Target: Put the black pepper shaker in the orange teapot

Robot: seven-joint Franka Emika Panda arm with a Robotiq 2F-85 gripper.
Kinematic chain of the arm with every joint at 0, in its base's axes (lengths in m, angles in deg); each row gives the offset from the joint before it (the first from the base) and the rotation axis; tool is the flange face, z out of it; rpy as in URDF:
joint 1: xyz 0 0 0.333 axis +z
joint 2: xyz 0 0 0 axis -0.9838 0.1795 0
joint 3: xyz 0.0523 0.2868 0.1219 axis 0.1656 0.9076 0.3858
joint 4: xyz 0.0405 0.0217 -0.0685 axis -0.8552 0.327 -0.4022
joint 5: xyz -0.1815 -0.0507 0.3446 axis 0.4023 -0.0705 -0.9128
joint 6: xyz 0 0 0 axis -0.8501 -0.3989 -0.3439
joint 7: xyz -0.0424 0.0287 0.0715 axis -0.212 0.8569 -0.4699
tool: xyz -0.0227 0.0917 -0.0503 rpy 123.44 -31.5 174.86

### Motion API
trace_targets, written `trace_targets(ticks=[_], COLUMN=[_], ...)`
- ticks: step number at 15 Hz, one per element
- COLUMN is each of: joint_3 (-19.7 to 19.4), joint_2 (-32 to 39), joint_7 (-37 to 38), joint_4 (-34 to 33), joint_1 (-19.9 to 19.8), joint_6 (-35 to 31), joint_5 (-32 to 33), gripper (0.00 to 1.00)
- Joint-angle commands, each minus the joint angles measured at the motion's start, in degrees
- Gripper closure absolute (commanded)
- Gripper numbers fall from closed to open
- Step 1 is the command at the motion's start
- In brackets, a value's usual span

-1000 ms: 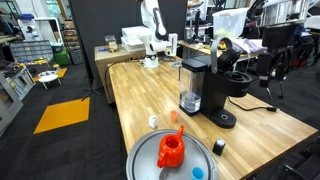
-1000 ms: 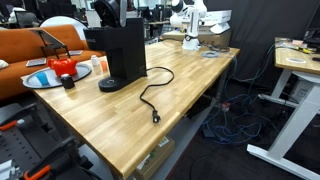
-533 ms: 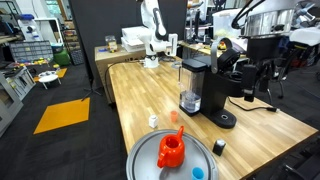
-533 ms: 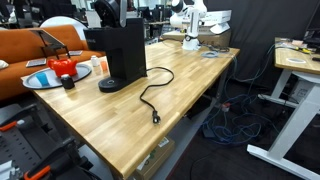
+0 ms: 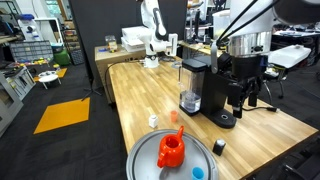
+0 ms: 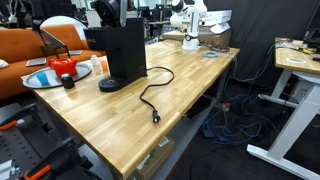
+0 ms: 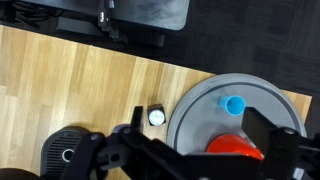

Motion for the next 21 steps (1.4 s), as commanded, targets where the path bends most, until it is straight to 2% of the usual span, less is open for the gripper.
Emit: trace_targets(ticks=[1, 7, 12, 18, 19, 21], joint_3=[-0.45, -0.49, -1.58, -1.98, -2.17, -2.21], joint_2=[0.01, 0.95, 4.30, 10.85, 10.23, 11.41], joint_7=[0.04, 1.43, 2.79, 5.61, 4.05, 4.53], joint_4=[-0.17, -0.91, 0.01, 1.66, 1.20, 1.33], joint_1=[0.43, 0.10, -0.13, 0.84, 0.64, 0.85], joint_6=[0.12, -0.42, -5.01, -11.32, -9.15, -10.21], joint_5=[0.06, 1.38, -0.74, -0.02, -0.02, -0.04], gripper=[0.00, 0.00, 0.00, 0.00, 0.00, 0.00])
